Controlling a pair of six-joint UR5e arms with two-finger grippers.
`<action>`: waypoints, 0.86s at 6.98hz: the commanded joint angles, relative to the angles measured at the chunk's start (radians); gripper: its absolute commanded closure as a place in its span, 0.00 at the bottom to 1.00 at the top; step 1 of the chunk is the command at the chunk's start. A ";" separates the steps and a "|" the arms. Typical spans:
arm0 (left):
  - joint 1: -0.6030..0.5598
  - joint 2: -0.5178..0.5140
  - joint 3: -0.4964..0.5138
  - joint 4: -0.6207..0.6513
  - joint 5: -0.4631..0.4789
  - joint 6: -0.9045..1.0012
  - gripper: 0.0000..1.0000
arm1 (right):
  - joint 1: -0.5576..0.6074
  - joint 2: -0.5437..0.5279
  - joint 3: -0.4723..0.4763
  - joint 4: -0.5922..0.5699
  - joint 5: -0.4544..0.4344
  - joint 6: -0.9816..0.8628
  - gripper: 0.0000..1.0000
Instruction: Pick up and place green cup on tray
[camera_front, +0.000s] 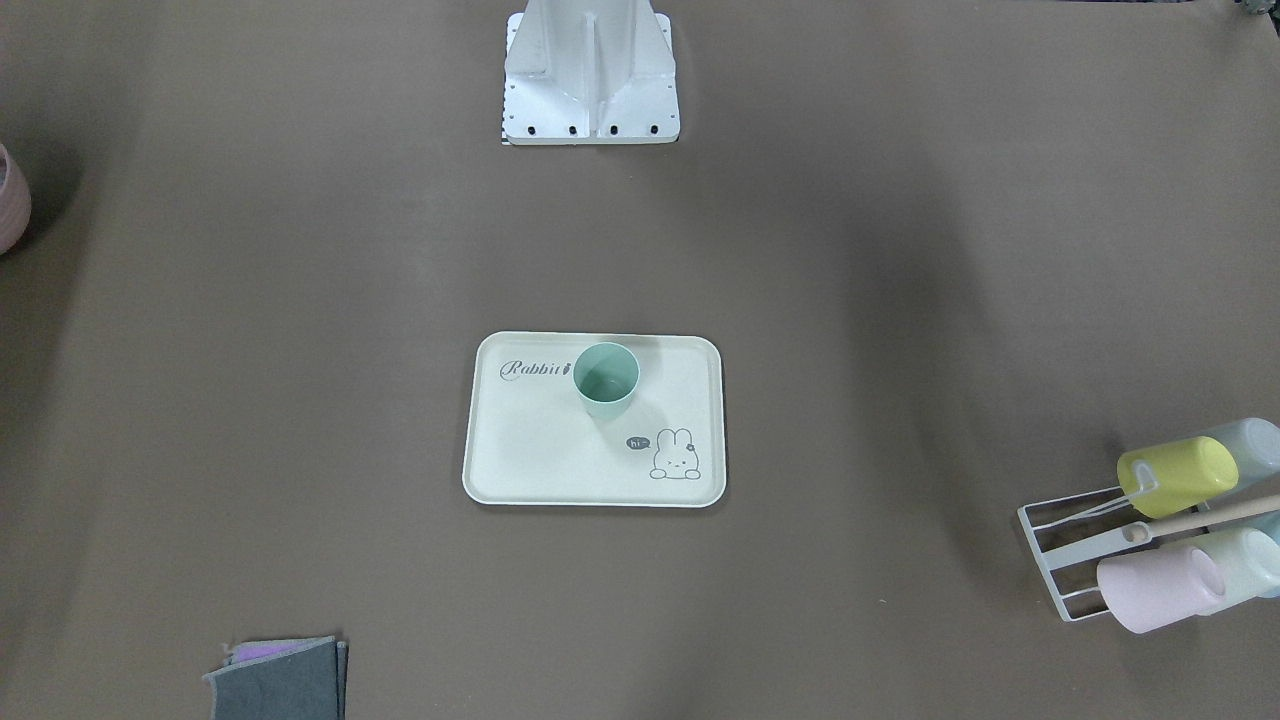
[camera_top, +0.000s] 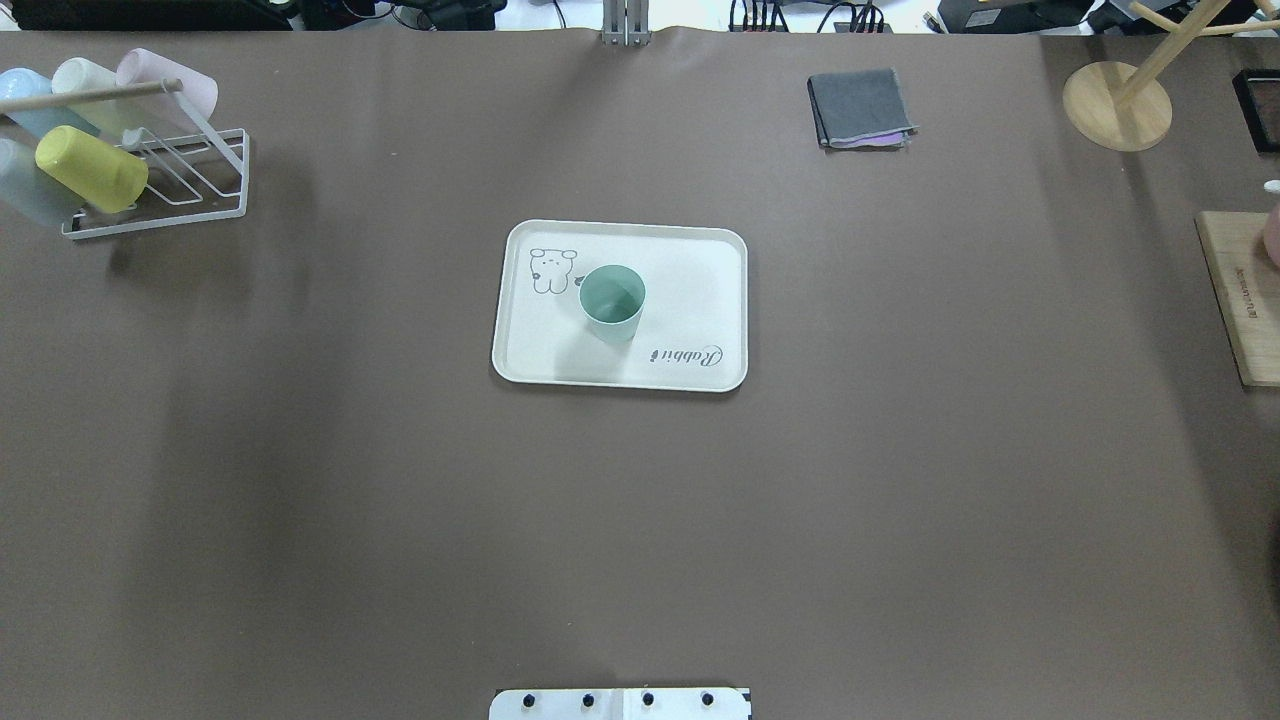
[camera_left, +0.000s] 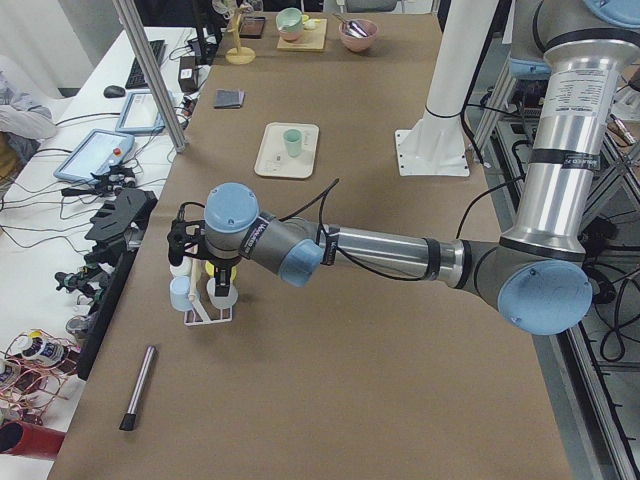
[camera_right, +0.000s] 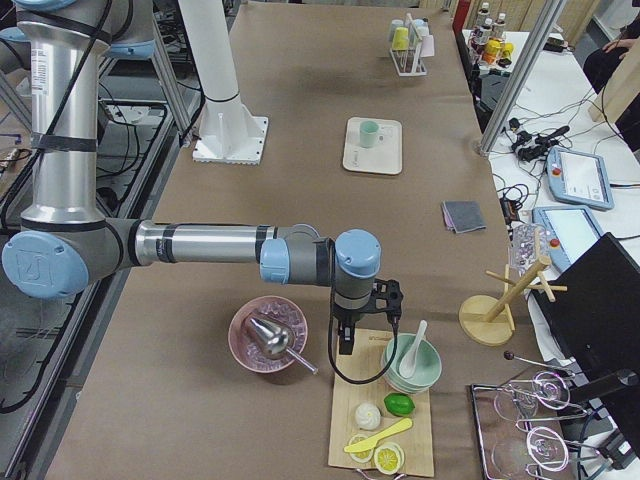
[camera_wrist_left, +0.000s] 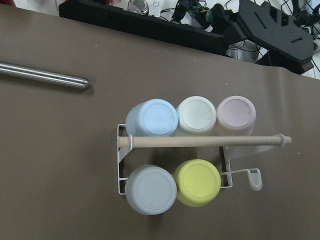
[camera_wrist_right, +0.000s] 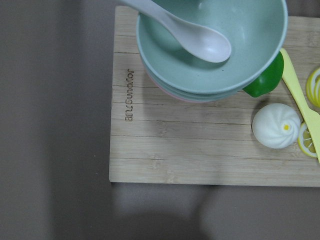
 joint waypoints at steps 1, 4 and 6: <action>-0.013 0.016 -0.008 0.164 0.071 0.218 0.03 | 0.000 0.001 -0.001 0.000 0.000 0.001 0.00; -0.061 0.095 -0.031 0.292 0.117 0.415 0.03 | 0.000 0.001 -0.002 0.000 -0.001 0.001 0.00; -0.062 0.238 -0.141 0.292 0.121 0.415 0.03 | 0.000 -0.001 0.001 0.000 -0.001 0.001 0.00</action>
